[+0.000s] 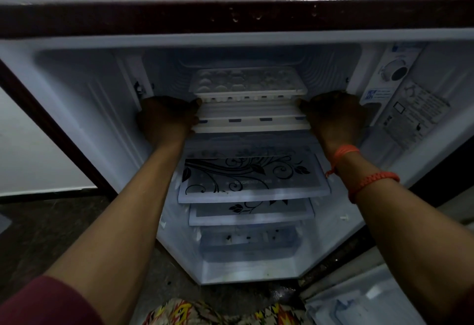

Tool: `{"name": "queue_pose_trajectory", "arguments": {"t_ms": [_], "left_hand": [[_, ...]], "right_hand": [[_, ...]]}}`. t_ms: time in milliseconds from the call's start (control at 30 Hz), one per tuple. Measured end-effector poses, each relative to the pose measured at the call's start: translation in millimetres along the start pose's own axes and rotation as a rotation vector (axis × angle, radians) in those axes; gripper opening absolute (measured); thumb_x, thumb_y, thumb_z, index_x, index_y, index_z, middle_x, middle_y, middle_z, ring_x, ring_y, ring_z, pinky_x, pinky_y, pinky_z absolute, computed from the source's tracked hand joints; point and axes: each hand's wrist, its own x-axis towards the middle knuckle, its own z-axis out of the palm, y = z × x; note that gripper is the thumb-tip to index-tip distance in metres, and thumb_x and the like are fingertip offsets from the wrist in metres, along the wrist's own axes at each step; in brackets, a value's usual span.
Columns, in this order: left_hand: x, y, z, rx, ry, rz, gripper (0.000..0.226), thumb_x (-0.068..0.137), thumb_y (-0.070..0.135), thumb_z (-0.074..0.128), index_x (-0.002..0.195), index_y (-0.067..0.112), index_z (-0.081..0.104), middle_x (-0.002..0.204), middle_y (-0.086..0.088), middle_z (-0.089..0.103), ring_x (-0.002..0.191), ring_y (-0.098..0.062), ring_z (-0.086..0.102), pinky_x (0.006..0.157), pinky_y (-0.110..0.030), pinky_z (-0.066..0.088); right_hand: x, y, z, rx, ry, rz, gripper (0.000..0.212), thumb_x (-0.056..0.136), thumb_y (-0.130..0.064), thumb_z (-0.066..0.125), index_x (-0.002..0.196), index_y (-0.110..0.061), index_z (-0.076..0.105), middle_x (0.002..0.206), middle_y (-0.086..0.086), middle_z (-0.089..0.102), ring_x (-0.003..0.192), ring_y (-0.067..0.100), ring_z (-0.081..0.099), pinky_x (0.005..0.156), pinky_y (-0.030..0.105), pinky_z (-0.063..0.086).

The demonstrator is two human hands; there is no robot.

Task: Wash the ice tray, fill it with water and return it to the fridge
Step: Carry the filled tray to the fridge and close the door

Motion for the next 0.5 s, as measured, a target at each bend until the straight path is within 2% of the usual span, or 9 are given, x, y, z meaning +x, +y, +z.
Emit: {"name": "queue_pose_trajectory", "arguments": {"t_ms": [67, 133, 200, 233, 300, 400, 467, 500], "left_hand": [[0.9, -3.9, -2.0, 0.037, -0.013, 0.039, 0.023, 0.078, 0.034, 0.084, 0.071, 0.016, 0.072, 0.073, -0.005, 0.074, 0.065, -0.017, 0.073, 0.061, -0.039, 0.063], [-0.4, -6.5, -3.3, 0.100, -0.027, 0.110, 0.020, 0.080, 0.037, 0.079, 0.075, 0.019, 0.074, 0.082, -0.006, 0.076, 0.076, -0.023, 0.074, 0.073, -0.039, 0.062], [-6.6, -5.0, -3.2, 0.250, -0.039, 0.182, 0.023, 0.087, 0.036, 0.070, 0.093, 0.015, 0.078, 0.098, -0.006, 0.077, 0.090, -0.023, 0.073, 0.082, -0.026, 0.056], [-12.3, -3.5, -3.2, 0.352, -0.042, 0.218, 0.026, 0.092, 0.033, 0.065, 0.103, 0.014, 0.077, 0.107, -0.006, 0.075, 0.097, -0.022, 0.071, 0.081, -0.018, 0.048], [-26.1, -0.8, -3.4, 0.476, -0.055, 0.267, 0.031, 0.097, 0.029, 0.059, 0.123, 0.015, 0.069, 0.124, -0.004, 0.069, 0.111, -0.020, 0.065, 0.079, -0.012, 0.034], [-49.5, -1.9, -5.8, 0.416, -0.135, 0.328, 0.047, 0.098, 0.024, 0.058, 0.143, 0.014, 0.052, 0.132, -0.004, 0.064, 0.113, -0.019, 0.064, 0.089, -0.014, 0.037], [-71.1, -4.6, -6.5, 0.406, -0.195, 0.407, 0.053, 0.097, 0.019, 0.057, 0.148, 0.012, 0.045, 0.141, -0.007, 0.058, 0.119, -0.021, 0.060, 0.097, -0.017, 0.039], [-84.1, -6.7, -6.5, 0.418, -0.224, 0.460, 0.054, 0.096, 0.018, 0.058, 0.148, 0.010, 0.044, 0.145, -0.009, 0.054, 0.125, -0.022, 0.057, 0.101, -0.019, 0.039]], "right_hand": [[-7.4, 1.3, 0.1, 0.053, -0.013, -0.020, 0.040, 0.085, -0.049, 0.076, 0.103, -0.013, 0.078, 0.107, -0.001, 0.077, 0.089, 0.002, 0.060, 0.072, 0.008, 0.033], [-16.6, 2.3, 0.1, 0.095, -0.039, -0.045, 0.043, 0.086, -0.044, 0.078, 0.113, -0.012, 0.074, 0.113, 0.000, 0.075, 0.094, 0.003, 0.061, 0.072, -0.001, 0.034], [-24.9, 2.0, -0.8, 0.113, -0.069, -0.073, 0.047, 0.087, -0.040, 0.077, 0.123, -0.011, 0.069, 0.120, 0.000, 0.072, 0.093, 0.001, 0.058, 0.068, -0.008, 0.030], [-28.0, 2.3, -1.5, 0.129, -0.087, -0.085, 0.049, 0.088, -0.039, 0.077, 0.127, -0.011, 0.066, 0.124, 0.001, 0.071, 0.093, 0.002, 0.058, 0.069, -0.006, 0.033], [-35.3, 2.1, -6.5, 0.165, -0.125, -0.110, 0.055, 0.089, -0.035, 0.077, 0.134, -0.010, 0.060, 0.131, 0.002, 0.067, 0.097, 0.003, 0.059, 0.076, 0.002, 0.039], [-52.6, 3.2, -17.8, 0.185, -0.174, -0.177, 0.062, 0.086, -0.033, 0.079, 0.140, -0.011, 0.057, 0.136, 0.004, 0.063, 0.111, 0.006, 0.059, 0.083, 0.002, 0.044], [-70.0, 8.9, -23.9, 0.181, -0.187, -0.240, 0.064, 0.084, -0.037, 0.080, 0.139, -0.012, 0.058, 0.135, 0.006, 0.064, 0.118, 0.013, 0.061, 0.095, 0.023, 0.055], [-80.0, 13.1, -27.2, 0.160, -0.188, -0.260, 0.064, 0.084, -0.041, 0.080, 0.137, -0.013, 0.059, 0.132, 0.007, 0.066, 0.118, 0.016, 0.063, 0.096, 0.029, 0.056]]}}
